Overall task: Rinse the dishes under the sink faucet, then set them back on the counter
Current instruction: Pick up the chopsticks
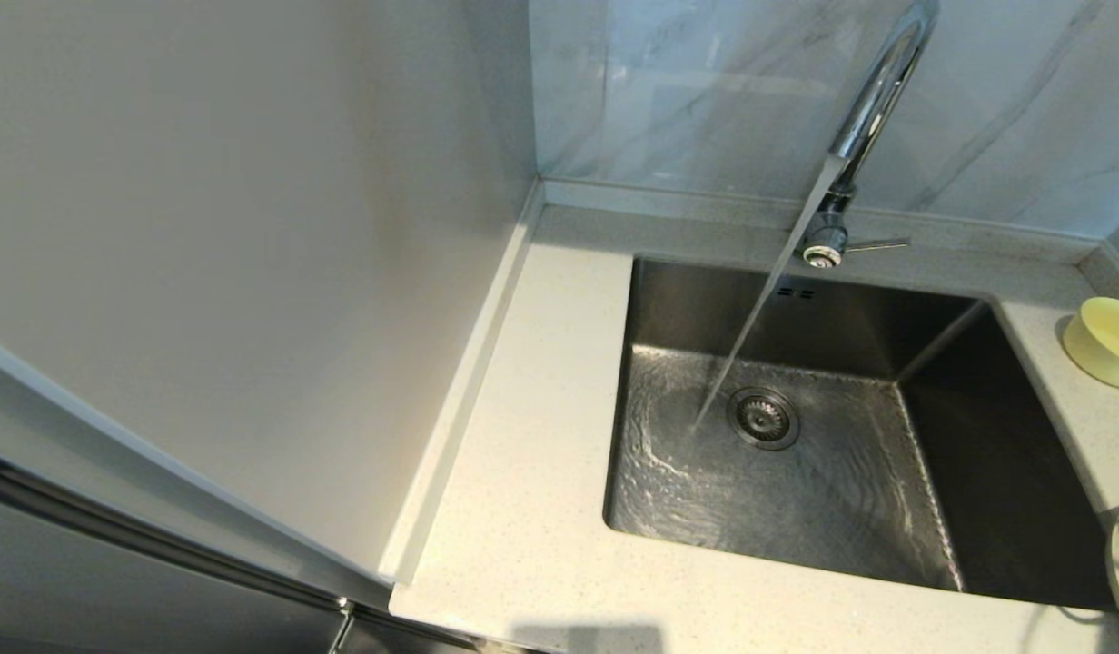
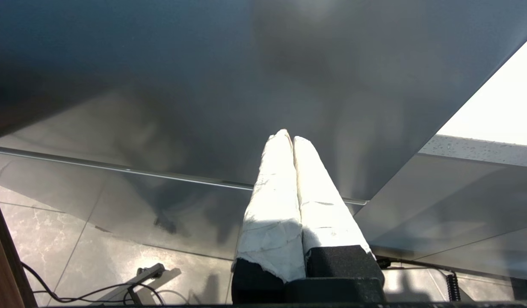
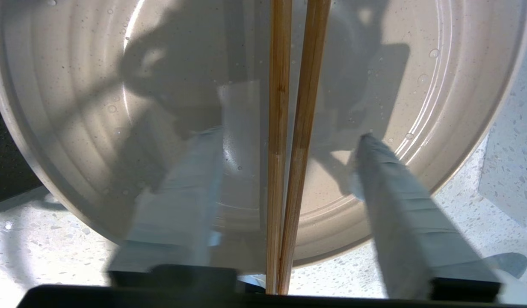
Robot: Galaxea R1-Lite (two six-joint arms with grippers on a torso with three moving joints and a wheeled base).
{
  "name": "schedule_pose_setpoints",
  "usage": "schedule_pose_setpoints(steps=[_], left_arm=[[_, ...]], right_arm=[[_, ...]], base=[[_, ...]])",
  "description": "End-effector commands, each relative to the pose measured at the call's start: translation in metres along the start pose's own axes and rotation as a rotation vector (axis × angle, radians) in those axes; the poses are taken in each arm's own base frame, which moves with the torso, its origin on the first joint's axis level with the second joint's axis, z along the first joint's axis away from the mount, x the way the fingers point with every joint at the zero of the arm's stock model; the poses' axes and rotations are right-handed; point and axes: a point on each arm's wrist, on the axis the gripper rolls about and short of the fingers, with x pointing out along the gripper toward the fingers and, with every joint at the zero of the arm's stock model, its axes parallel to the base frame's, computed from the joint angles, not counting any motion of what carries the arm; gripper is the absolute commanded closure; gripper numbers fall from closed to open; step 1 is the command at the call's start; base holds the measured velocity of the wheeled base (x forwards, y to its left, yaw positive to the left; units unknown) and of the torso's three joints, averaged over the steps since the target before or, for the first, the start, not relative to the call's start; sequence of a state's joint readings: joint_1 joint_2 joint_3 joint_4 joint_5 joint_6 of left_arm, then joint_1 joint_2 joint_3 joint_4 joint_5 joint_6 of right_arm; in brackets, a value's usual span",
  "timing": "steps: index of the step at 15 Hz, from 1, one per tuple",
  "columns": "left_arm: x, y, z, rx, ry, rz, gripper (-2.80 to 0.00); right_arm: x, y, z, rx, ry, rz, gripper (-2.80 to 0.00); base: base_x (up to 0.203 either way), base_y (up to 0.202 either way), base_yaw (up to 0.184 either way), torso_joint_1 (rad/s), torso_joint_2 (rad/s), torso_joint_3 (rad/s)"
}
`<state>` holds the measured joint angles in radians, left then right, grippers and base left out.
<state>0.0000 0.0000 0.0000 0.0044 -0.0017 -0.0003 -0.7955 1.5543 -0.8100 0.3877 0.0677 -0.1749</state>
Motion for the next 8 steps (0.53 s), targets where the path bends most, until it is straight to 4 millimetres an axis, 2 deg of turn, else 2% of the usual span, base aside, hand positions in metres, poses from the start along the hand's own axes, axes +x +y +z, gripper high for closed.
schedule_pose_setpoints(steps=[1,8], left_arm=[[0.0000,0.0000,0.0000,0.000,0.000,0.000,0.00],[0.0000,0.0000,0.0000,0.000,0.000,0.000,0.00]], right_arm=[[0.0003,-0.0001,-0.0002,-0.001,0.003,0.000,0.00],[0.0018,0.0006,-0.0042,0.002,0.016,0.006,0.00]], base=[[0.000,0.000,0.000,0.000,0.00,0.000],[0.000,0.000,0.000,0.000,0.00,0.000]])
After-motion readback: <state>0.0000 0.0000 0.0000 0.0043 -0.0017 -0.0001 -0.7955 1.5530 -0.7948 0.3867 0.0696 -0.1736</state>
